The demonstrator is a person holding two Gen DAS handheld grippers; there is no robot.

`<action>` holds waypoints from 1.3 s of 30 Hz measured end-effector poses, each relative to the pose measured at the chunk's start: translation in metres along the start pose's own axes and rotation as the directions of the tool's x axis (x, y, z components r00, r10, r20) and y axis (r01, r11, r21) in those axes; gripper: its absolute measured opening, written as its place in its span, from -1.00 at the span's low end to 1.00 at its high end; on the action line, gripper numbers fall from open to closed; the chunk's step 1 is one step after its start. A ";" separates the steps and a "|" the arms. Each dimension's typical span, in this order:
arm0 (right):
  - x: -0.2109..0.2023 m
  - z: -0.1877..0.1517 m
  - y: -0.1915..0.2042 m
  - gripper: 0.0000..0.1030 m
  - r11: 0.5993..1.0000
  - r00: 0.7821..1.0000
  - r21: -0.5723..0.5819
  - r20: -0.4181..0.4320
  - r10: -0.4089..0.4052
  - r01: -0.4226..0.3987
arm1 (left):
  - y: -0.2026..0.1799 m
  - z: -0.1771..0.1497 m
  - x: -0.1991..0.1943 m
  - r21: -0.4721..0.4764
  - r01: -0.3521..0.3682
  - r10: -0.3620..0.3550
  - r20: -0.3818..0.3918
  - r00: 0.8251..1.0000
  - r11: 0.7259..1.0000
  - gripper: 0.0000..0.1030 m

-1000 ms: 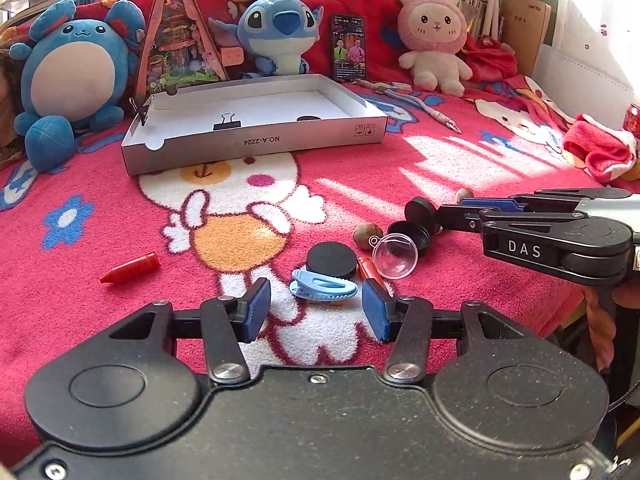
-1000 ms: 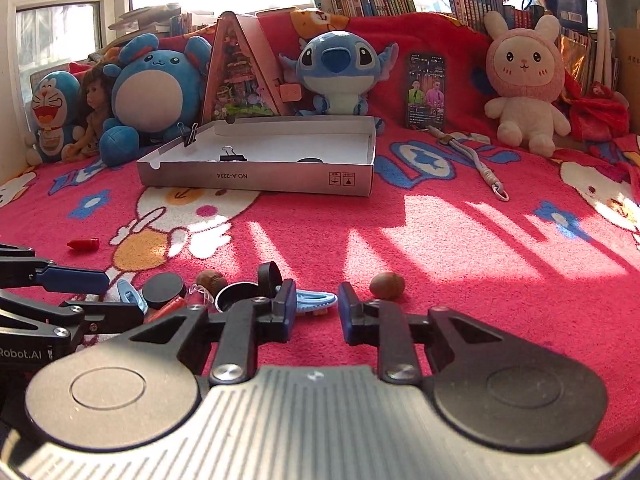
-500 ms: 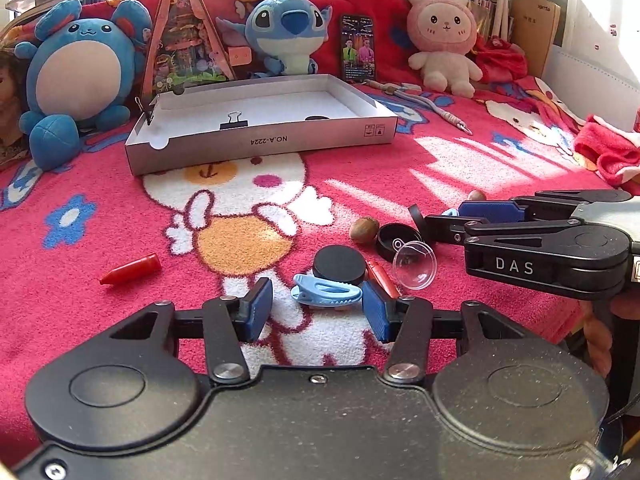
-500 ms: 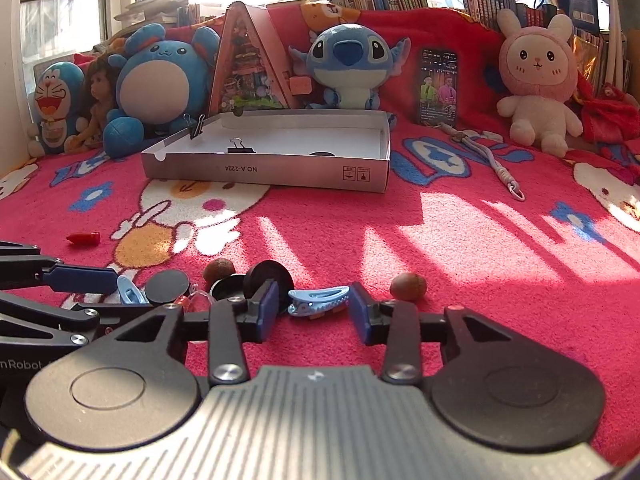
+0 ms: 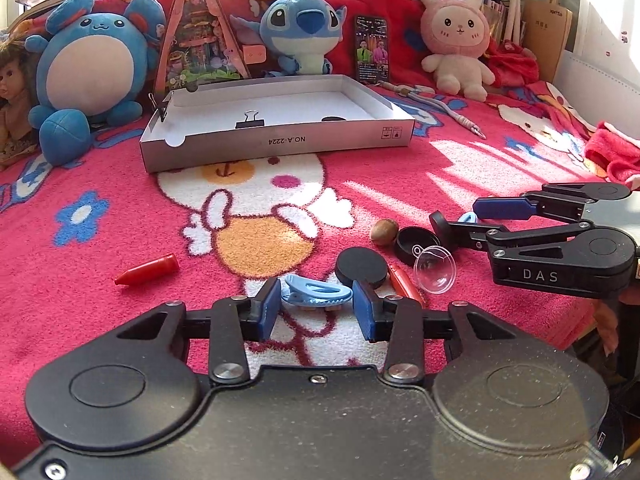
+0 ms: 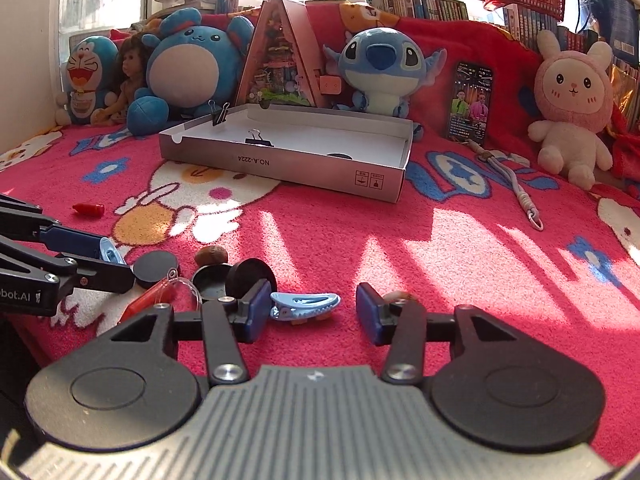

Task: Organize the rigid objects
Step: 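Carry the blue hair clip with the left tool into the white box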

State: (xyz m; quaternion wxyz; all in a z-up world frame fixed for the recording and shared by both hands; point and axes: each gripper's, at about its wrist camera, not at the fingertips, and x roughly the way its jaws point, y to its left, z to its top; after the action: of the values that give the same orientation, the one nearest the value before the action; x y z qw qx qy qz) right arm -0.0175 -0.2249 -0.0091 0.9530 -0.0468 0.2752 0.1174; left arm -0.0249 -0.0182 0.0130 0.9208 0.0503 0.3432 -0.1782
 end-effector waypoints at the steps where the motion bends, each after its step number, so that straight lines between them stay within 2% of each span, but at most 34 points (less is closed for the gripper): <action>1: 0.000 -0.001 0.001 0.22 1.000 1.000 -0.015 -0.001 0.006 -0.006 | 0.000 0.000 0.000 0.004 -0.002 0.002 0.002 1.000 1.000 -0.26; 7: -0.003 -0.005 0.005 0.20 0.999 1.000 -0.033 0.007 0.006 -0.006 | -0.005 -0.003 0.001 0.031 -0.022 0.021 0.017 1.000 0.999 -0.26; 10: -0.004 -0.007 0.006 -0.14 1.000 1.000 -0.017 0.013 0.007 -0.007 | -0.005 -0.002 0.000 0.022 -0.027 0.027 0.021 0.999 0.999 -0.27; 21: -0.012 -0.010 0.024 -0.17 0.997 0.996 -0.029 0.050 -0.076 0.077 | 0.003 0.005 0.002 -0.043 -0.072 0.074 0.039 0.997 0.997 -0.28; 24: -0.012 -0.008 0.025 -0.17 0.996 0.995 0.003 0.049 -0.092 0.091 | 0.008 0.009 0.004 -0.082 -0.100 0.104 0.052 0.993 0.992 -0.28; 28: -0.011 -0.003 0.023 -0.17 0.993 0.993 0.051 0.043 -0.108 0.106 | 0.013 0.015 0.007 -0.124 -0.102 0.111 0.064 0.992 0.987 -0.28; 34: -0.009 0.009 0.012 -0.17 0.984 0.991 0.133 0.039 -0.128 0.122 | 0.018 0.027 0.008 -0.127 -0.113 0.125 0.092 0.988 0.985 -0.28; 39: -0.002 0.022 -0.001 -0.17 0.970 0.992 0.211 0.009 -0.127 0.122 | 0.030 0.043 0.009 -0.165 -0.083 0.099 0.093 0.991 0.983 -0.28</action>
State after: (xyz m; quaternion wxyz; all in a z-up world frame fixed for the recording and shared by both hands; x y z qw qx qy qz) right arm -0.0078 -0.2227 0.0105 0.9611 0.0385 0.2720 0.0282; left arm 0.0187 -0.0025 0.0385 0.9452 -0.0174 0.3069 -0.1100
